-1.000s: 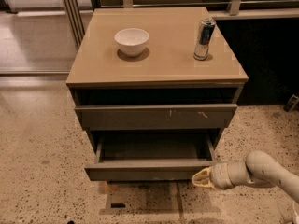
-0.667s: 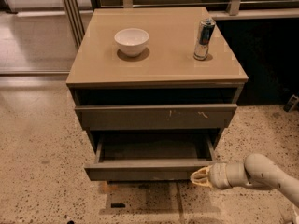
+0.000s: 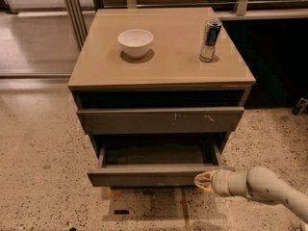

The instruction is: Close middle drawer

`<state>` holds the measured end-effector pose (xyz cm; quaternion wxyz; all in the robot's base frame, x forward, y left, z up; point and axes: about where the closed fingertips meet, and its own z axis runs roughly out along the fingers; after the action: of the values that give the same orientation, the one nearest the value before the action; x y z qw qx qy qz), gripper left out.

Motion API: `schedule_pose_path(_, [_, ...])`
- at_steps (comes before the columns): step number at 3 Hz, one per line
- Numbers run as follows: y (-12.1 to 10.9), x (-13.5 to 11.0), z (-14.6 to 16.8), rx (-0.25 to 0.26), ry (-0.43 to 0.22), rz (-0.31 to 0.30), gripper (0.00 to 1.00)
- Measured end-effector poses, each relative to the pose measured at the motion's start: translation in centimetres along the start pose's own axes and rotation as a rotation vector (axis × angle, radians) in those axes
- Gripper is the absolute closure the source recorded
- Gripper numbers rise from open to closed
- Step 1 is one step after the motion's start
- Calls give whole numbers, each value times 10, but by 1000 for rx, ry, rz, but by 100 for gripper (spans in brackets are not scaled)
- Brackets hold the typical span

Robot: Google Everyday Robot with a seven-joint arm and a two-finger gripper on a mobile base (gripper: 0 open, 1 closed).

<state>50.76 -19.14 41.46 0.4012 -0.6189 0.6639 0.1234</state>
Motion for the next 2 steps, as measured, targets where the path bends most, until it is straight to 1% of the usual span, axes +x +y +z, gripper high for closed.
schedule_pose_path(1, [-11, -1, 3, 59, 27, -3, 100])
schedule_pose_path(2, [-23, -1, 6, 103, 49, -4, 100])
